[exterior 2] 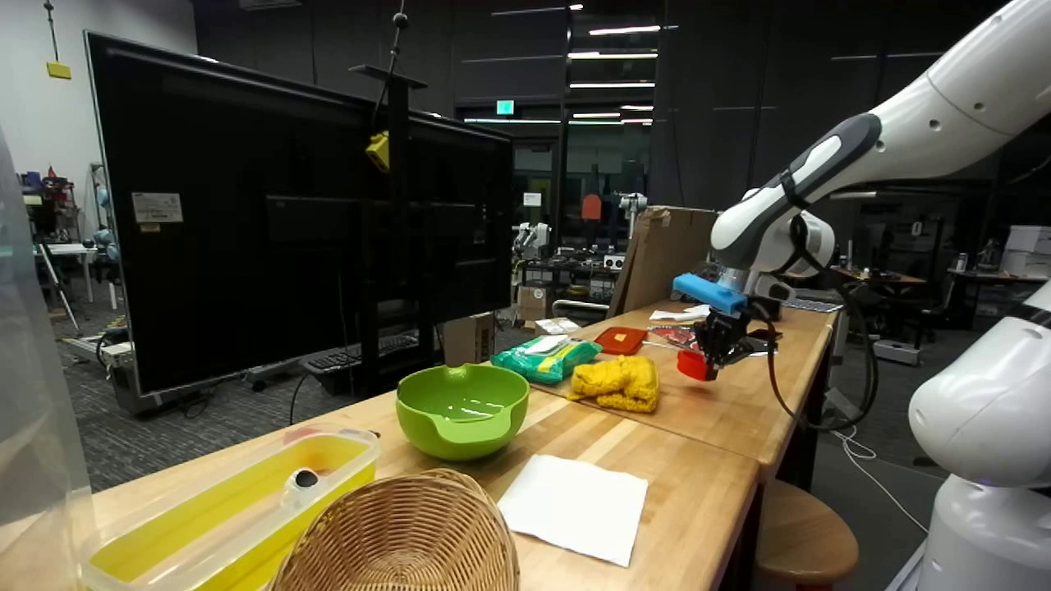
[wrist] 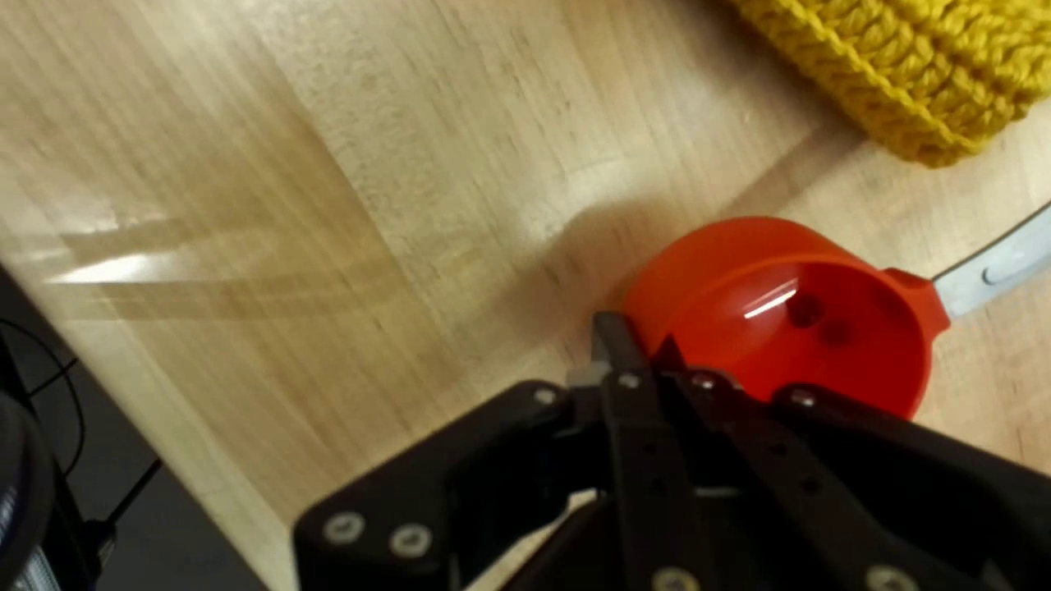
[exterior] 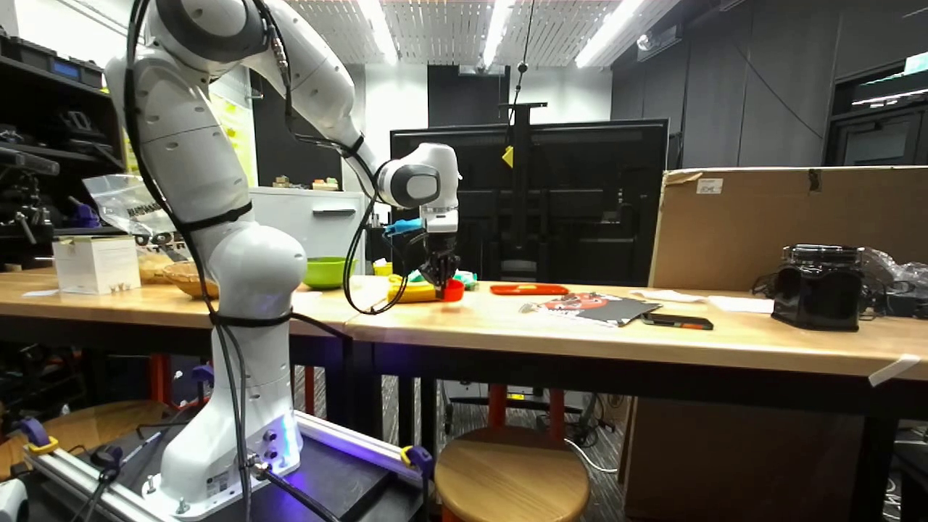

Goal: Remove the orange pot from the yellow cloth and put it on the table

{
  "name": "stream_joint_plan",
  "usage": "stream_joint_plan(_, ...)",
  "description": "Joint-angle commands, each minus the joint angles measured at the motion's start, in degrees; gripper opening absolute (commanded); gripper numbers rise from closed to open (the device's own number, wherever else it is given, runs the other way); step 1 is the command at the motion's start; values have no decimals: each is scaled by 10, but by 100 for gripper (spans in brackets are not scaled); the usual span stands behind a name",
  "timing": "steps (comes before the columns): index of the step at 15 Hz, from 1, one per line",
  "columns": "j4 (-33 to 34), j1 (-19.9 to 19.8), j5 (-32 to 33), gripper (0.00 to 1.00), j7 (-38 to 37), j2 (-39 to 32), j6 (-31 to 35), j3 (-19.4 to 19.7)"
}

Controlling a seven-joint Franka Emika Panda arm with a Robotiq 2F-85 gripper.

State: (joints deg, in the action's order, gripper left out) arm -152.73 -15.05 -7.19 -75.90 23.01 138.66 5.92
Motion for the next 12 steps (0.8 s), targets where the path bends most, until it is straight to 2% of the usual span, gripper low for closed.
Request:
stream_joint_plan(1,-17,-3,-15,1,22,16,2,8)
stream_joint_plan(4,-16,0,-22,1,40,7,5,16)
stream_joint_plan(6,-15,3,-31,29,58,3,7,22)
stream_joint_plan(8,-13,2,-41,39,72,1,8,23)
stream_joint_plan(12,-10,0,-44,66,86,5,11,19)
